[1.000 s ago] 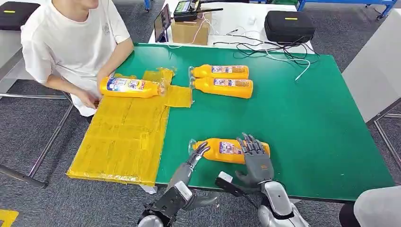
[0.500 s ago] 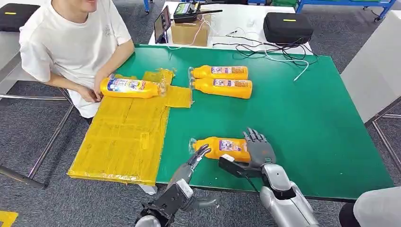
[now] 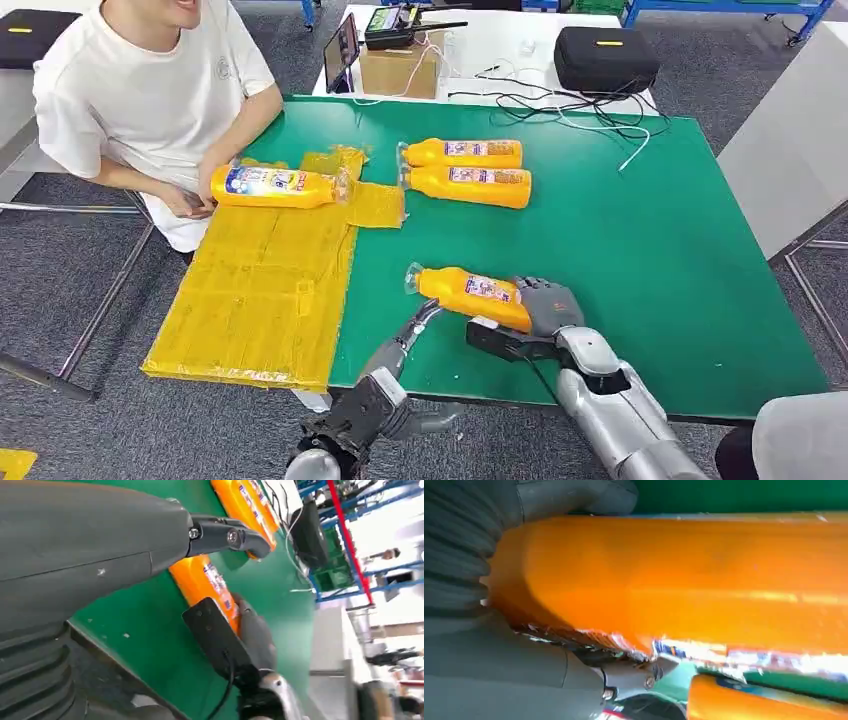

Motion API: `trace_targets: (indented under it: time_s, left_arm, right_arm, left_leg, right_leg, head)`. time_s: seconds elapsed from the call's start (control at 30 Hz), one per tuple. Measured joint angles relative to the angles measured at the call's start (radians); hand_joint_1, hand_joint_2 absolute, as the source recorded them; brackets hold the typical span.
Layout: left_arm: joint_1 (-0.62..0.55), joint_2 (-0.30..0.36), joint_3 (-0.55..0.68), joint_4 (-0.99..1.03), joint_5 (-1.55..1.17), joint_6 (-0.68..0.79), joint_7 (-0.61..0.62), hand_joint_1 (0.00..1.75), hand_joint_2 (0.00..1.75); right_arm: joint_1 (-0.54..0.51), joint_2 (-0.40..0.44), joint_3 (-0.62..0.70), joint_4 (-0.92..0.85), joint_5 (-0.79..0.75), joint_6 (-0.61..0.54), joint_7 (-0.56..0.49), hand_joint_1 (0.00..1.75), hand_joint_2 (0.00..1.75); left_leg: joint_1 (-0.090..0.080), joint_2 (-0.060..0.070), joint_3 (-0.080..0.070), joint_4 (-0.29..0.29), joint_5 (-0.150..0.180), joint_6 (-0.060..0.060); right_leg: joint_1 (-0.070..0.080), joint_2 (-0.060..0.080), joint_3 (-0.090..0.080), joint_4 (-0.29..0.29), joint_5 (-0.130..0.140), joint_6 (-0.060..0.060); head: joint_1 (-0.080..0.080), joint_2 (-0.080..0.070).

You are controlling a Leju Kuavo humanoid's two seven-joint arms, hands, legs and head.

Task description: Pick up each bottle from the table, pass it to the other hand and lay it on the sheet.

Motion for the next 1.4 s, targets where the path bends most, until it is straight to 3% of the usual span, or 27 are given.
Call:
trace_targets:
  time_s: [0.07,0.23,0.5,0.63,0.77,1.03,1.2,1.4]
  left_arm:
    - [-0.006,-0.006,0.003,0.000,0.019,0.045,-0.062,0.00,1.75]
    - [-0.015,-0.014,0.005,-0.018,0.139,0.103,-0.130,0.00,1.75]
    - [-0.014,-0.013,0.008,-0.035,0.253,0.160,-0.151,0.00,1.75]
    - [0.001,-0.021,0.034,-0.040,0.372,0.283,-0.190,0.00,1.75]
    - [0.016,-0.020,0.048,-0.057,0.423,0.299,-0.203,0.00,1.75]
    - [0.037,0.014,0.000,-0.125,0.532,0.047,-0.175,0.00,1.75]
    - [0.044,0.040,-0.038,-0.138,0.531,0.001,-0.181,0.00,1.75]
    - [0.040,0.048,-0.056,-0.134,0.521,-0.072,-0.181,0.00,1.75]
  right_arm:
    - [-0.013,-0.005,-0.007,0.018,-0.115,0.021,-0.098,1.75,1.75]
    - [-0.005,-0.002,-0.007,0.032,-0.239,0.015,-0.202,1.75,1.75]
    - [0.048,0.000,-0.015,-0.012,-0.337,-0.011,-0.244,1.75,1.75]
    - [0.151,0.031,-0.060,-0.109,-0.436,-0.130,-0.313,1.75,1.75]
    - [0.245,0.070,-0.090,-0.215,-0.454,-0.189,-0.326,1.75,1.75]
    - [0.310,0.144,-0.208,-0.364,-0.605,-0.431,-0.504,1.75,1.75]
    - [0.306,0.179,-0.217,-0.412,-0.626,-0.362,-0.536,1.75,1.75]
    - [0.282,0.200,-0.096,-0.401,-0.554,-0.291,-0.535,1.75,1.75]
  left_leg:
    - [0.000,0.002,0.001,0.000,0.000,0.000]
    - [0.001,0.006,0.004,0.000,-0.002,-0.001]
    - [0.001,0.006,0.004,0.000,-0.002,-0.001]
    - [0.001,0.005,0.000,0.000,-0.002,-0.001]
    - [0.001,0.004,-0.005,0.000,-0.002,-0.002]
    - [0.000,0.002,-0.010,0.000,-0.001,-0.002]
    - [0.001,0.002,-0.010,0.000,-0.001,-0.002]
    - [0.001,0.002,-0.010,0.000,-0.001,-0.002]
  right_leg:
    - [0.000,0.002,0.001,0.000,0.000,0.000]
    - [0.001,0.007,0.001,0.000,0.000,0.000]
    - [0.001,0.007,0.001,0.000,0.000,0.000]
    - [0.001,0.007,0.000,0.000,0.000,0.000]
    - [0.001,0.006,-0.006,0.001,0.000,0.000]
    - [0.000,0.005,-0.009,0.001,0.000,0.000]
    - [0.000,0.005,-0.009,0.001,0.000,0.000]
    - [0.001,0.005,-0.010,0.001,0.000,0.000]
  head:
    - [0.001,0.000]
    - [0.000,0.000]
    - [0.000,0.000]
    - [0.000,0.000]
    - [0.000,0.000]
    - [0.000,0.000]
    - [0.000,0.000]
    - [0.000,0.000]
